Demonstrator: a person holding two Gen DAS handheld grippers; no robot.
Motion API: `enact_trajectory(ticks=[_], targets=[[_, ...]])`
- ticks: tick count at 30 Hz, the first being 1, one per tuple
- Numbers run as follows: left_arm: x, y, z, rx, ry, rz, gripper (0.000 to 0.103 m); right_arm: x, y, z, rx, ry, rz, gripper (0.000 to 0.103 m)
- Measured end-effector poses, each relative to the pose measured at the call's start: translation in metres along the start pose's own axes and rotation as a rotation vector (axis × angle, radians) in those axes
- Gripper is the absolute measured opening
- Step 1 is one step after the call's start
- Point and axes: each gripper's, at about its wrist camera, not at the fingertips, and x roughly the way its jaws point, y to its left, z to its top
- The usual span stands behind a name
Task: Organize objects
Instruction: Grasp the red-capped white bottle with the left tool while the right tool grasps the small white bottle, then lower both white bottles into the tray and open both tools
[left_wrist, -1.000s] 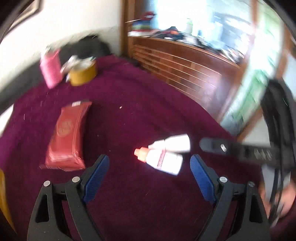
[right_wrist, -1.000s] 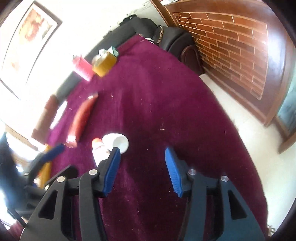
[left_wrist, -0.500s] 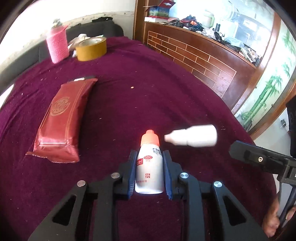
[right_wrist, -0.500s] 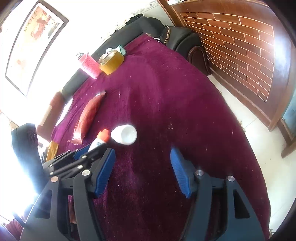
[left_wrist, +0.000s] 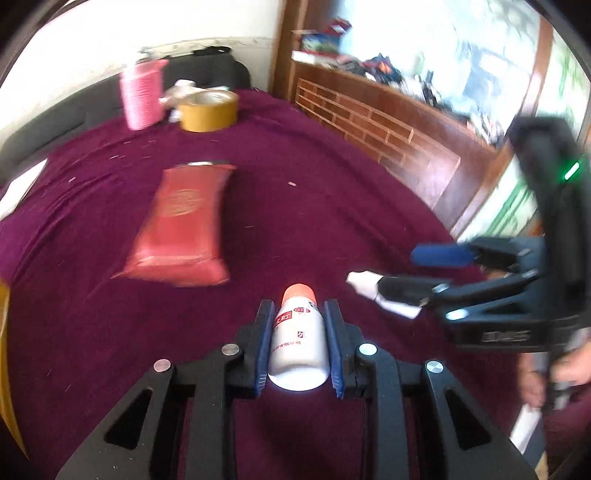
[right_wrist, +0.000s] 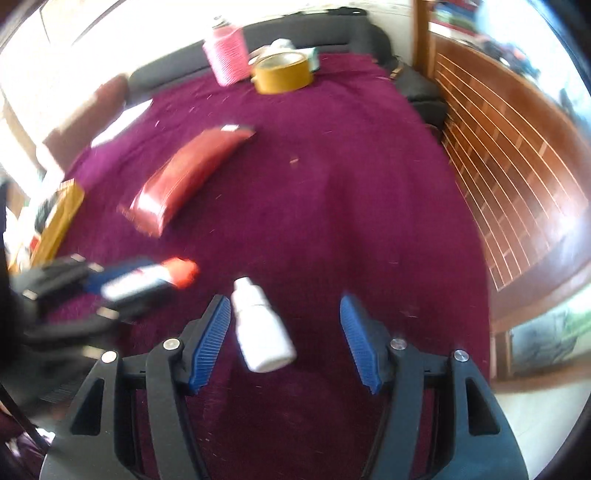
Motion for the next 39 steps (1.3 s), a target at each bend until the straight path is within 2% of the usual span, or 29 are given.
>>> enact_trajectory(ticks=[2, 3, 4, 6, 7, 12, 17, 21, 25, 29, 34, 39], targets=[[-0.018, 0.015, -0.007, -0.031, -0.022, -0.002, 0.023, 0.007, 0.009, -0.004, -0.023, 0.008, -0.003, 0.060], [-0.027, 0.023, -0.012, -0.040, -0.034, 0.001, 0.023, 0.011, 0.012, -0.006, -0.026, 0.015, -0.025, 0.056], [-0.034, 0.028, -0.017, -0.046, -0.046, 0.009, 0.023, 0.015, 0.014, -0.007, -0.025, 0.025, -0.047, 0.043], [-0.048, 0.041, -0.028, -0.053, -0.070, 0.031, 0.023, 0.019, 0.014, -0.010, -0.008, 0.022, -0.100, 0.030], [-0.055, 0.048, -0.034, -0.061, -0.084, 0.040, 0.023, 0.015, 0.014, -0.012, 0.002, 0.025, -0.099, 0.024], [-0.092, 0.089, -0.060, -0.133, -0.152, 0.067, 0.023, -0.005, 0.009, -0.018, 0.110, -0.003, -0.041, 0.024], [-0.139, 0.135, -0.094, -0.219, -0.227, 0.100, 0.023, -0.026, 0.034, -0.019, 0.143, -0.023, 0.055, 0.024], [-0.180, 0.177, -0.127, -0.305, -0.281, 0.142, 0.023, -0.044, 0.085, -0.010, 0.104, -0.050, 0.207, 0.024], [-0.211, 0.213, -0.158, -0.365, -0.340, 0.243, 0.023, -0.045, 0.164, 0.004, 0.010, -0.043, 0.346, 0.024], [-0.224, 0.250, -0.184, -0.435, -0.327, 0.328, 0.023, -0.028, 0.249, 0.011, -0.079, 0.006, 0.456, 0.024], [-0.223, 0.283, -0.197, -0.476, -0.292, 0.367, 0.023, 0.007, 0.342, 0.009, -0.163, 0.089, 0.530, 0.024], [-0.216, 0.305, -0.205, -0.519, -0.266, 0.356, 0.023, 0.035, 0.396, -0.005, -0.228, 0.144, 0.491, 0.024]])
